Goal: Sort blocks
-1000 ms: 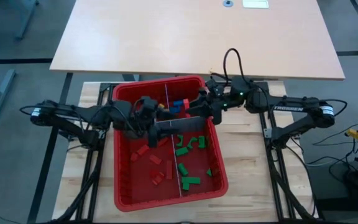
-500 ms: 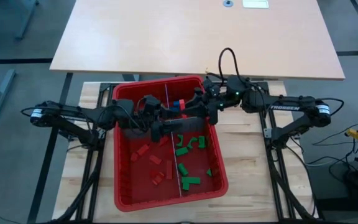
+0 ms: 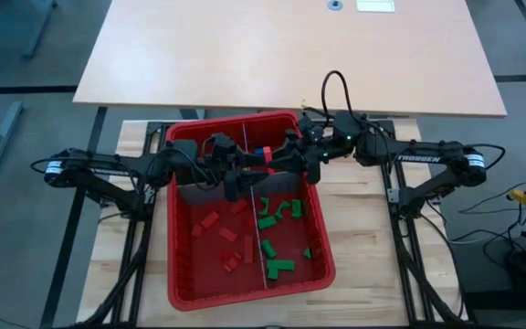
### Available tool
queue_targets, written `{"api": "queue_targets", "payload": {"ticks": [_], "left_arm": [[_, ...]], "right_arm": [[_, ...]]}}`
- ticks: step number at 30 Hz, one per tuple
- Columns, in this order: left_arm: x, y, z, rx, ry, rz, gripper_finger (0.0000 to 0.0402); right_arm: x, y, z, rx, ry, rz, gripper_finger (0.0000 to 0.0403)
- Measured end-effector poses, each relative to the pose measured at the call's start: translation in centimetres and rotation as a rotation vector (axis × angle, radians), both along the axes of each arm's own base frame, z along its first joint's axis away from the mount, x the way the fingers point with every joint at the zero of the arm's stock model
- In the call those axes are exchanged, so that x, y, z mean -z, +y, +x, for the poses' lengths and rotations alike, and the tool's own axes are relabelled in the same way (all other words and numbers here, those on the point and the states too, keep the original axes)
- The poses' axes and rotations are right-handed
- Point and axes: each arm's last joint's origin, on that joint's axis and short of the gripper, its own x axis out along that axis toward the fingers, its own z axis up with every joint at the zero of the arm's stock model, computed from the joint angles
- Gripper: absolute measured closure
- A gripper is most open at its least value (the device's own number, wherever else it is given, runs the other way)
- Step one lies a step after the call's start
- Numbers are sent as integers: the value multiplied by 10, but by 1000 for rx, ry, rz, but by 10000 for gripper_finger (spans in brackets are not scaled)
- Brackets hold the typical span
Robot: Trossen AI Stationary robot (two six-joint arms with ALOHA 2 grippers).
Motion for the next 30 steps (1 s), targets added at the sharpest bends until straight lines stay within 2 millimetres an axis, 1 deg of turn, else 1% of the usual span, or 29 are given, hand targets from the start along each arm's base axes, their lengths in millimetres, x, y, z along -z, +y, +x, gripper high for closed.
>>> {"api": "queue_targets", "payload": {"ticks": [6, 11, 17, 23, 26, 30], "left_arm": [[-3, 5, 0, -2, -25, 9, 89], [-2, 9, 0, 6, -25, 10, 89], [-2, 10, 0, 21, -22, 11, 89], [-2, 10, 0, 20, -24, 11, 89], [-1, 11, 3, 18, -29, 11, 89], [3, 10, 13, 47, -53, 2, 89]], "right_arm": [[0, 0, 0, 2, -1, -2, 288], [4, -1, 5, 2, 13, 1, 288], [7, -1, 11, -3, 23, 10, 288], [7, -1, 11, 0, 20, 4, 288], [6, -1, 11, 1, 18, 4, 288], [6, -1, 11, -1, 19, 7, 288]]}}
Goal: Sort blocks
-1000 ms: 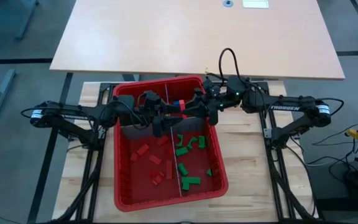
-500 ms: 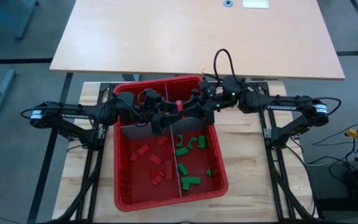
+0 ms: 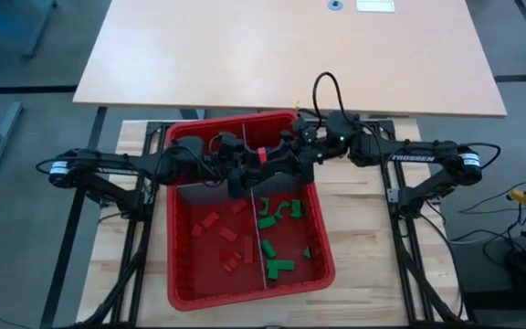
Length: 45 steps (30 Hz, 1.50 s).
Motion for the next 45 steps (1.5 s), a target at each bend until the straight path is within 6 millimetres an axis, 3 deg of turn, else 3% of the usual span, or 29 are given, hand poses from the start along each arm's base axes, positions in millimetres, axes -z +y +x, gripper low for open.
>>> {"api": "queue_targets", "payload": {"ticks": [11, 20, 37, 45], "left_arm": [[6, 0, 13, 12, -37, 2, 106], [8, 0, 12, 17, -9, 16, 286], [7, 1, 10, 40, 3, 46, 288], [3, -6, -7, 102, 75, 68, 288]], "right_arm": [[1, 1, 0, -2, 6, 4, 288], [1, -1, 0, 9, 2, -11, 290], [0, 0, 0, 3, 2, -11, 286], [-7, 0, -1, -6, -21, 1, 235]]}}
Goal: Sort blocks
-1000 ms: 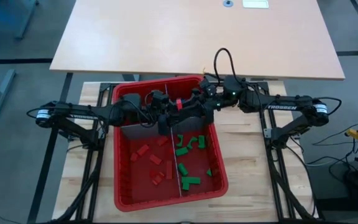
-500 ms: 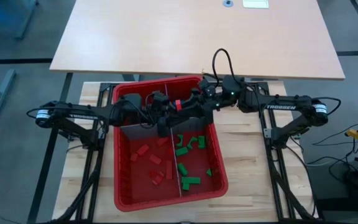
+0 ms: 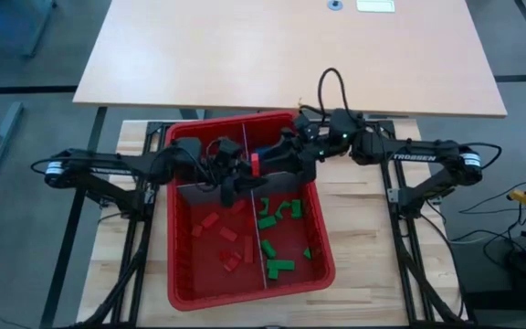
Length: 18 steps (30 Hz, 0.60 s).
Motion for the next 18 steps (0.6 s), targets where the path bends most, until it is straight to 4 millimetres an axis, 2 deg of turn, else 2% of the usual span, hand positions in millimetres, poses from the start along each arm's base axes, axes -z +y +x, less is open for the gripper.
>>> {"api": "queue_targets", "payload": {"ticks": [8, 18], "left_arm": [[2, -14, -32, 92, 194, -7, 288], [28, -40, -78, 261, 655, -96, 288]], "right_arm": [[-11, -7, -3, 28, -40, -45, 217], [-8, -26, -6, 95, -9, -70, 226]]}}
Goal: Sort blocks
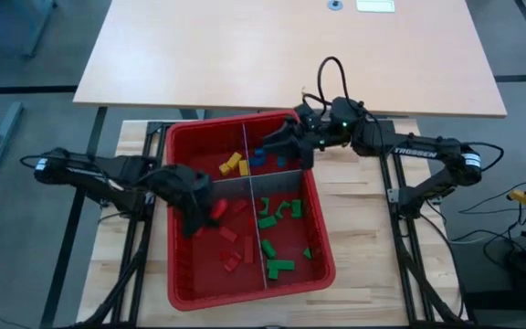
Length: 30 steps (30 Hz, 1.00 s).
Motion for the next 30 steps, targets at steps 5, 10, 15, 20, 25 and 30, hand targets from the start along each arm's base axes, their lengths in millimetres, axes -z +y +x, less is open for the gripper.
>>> {"api": "queue_targets", "payload": {"ticks": [5, 10, 15, 20, 25, 30], "left_arm": [[7, -3, -7, 3, 108, -1, 223], [9, -3, -7, -3, 126, -2, 100], [10, -2, -9, -37, 145, 31, 76], [11, 2, -14, -66, 151, 121, 163], [10, 5, -20, -65, 136, 219, 344], [8, 11, -32, -134, 152, 301, 398]], "right_arm": [[4, -8, -1, 28, 35, 2, 238], [6, -11, -2, 35, 51, -3, 249], [11, -11, -2, 34, 104, -7, 264], [23, -9, -2, 17, 218, -7, 305], [27, -5, -3, -66, 260, 0, 385], [28, 10, -2, -182, 250, -26, 397]]}}
